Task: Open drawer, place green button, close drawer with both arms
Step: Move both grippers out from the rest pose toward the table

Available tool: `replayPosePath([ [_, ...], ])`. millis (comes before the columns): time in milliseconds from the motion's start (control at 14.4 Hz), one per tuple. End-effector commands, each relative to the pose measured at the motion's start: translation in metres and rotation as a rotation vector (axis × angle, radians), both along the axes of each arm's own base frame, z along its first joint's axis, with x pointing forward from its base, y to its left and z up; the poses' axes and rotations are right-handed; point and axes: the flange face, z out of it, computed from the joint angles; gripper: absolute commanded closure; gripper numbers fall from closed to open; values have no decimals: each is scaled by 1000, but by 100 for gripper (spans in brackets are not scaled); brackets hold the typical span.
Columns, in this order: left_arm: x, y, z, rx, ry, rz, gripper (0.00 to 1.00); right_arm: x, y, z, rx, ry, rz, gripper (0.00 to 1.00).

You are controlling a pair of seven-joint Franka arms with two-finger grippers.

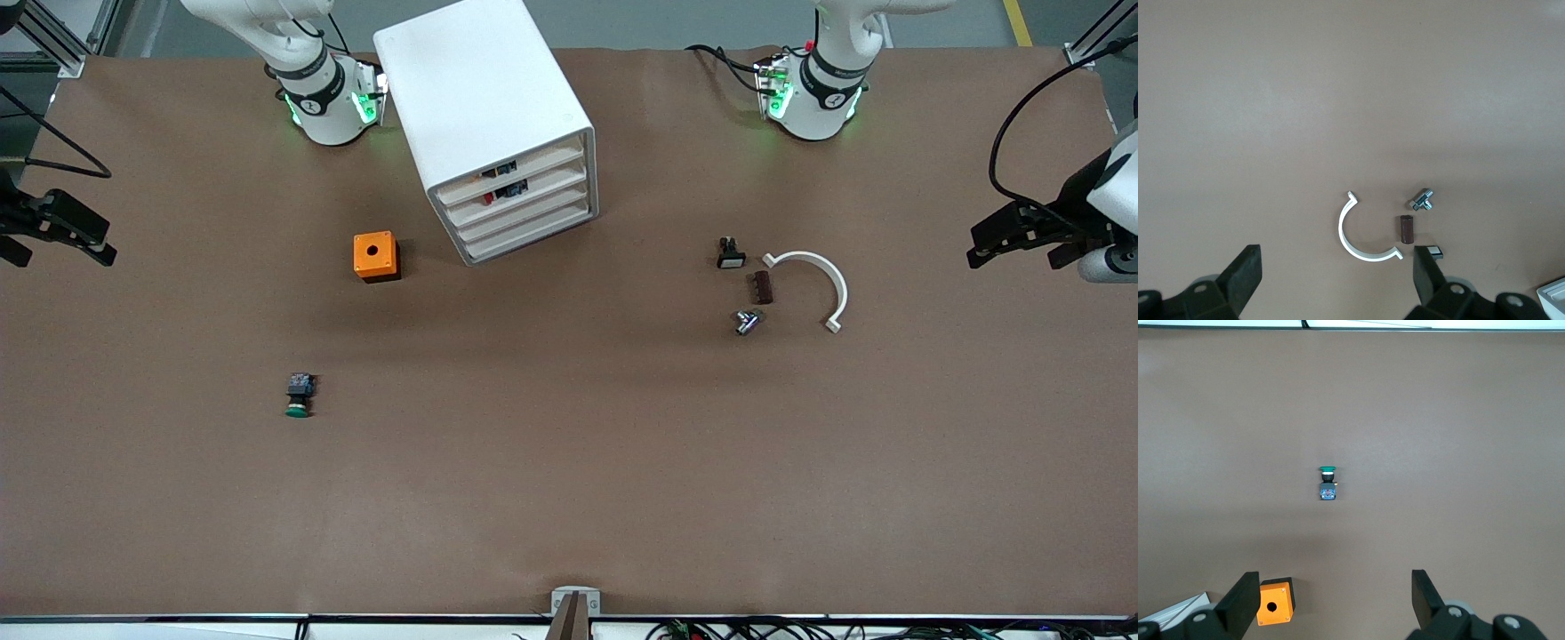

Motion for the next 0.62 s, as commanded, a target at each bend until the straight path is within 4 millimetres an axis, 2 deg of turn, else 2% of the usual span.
replayPosePath([
  [0, -2, -1, 5, 8, 5, -4, 0, 1, 2, 3, 15, 2, -8, 0],
  [347, 0, -2, 0, 4, 15, -7, 0, 3, 3, -2, 6, 10, -5, 0],
  [417, 0, -3, -1, 6, 16, -10, 0, 5, 6, -7, 3, 13, -2, 0],
  [556, 2, -4, -5, 6, 22, -9, 0, 21, 9, -34, 2, 42, 1, 0],
])
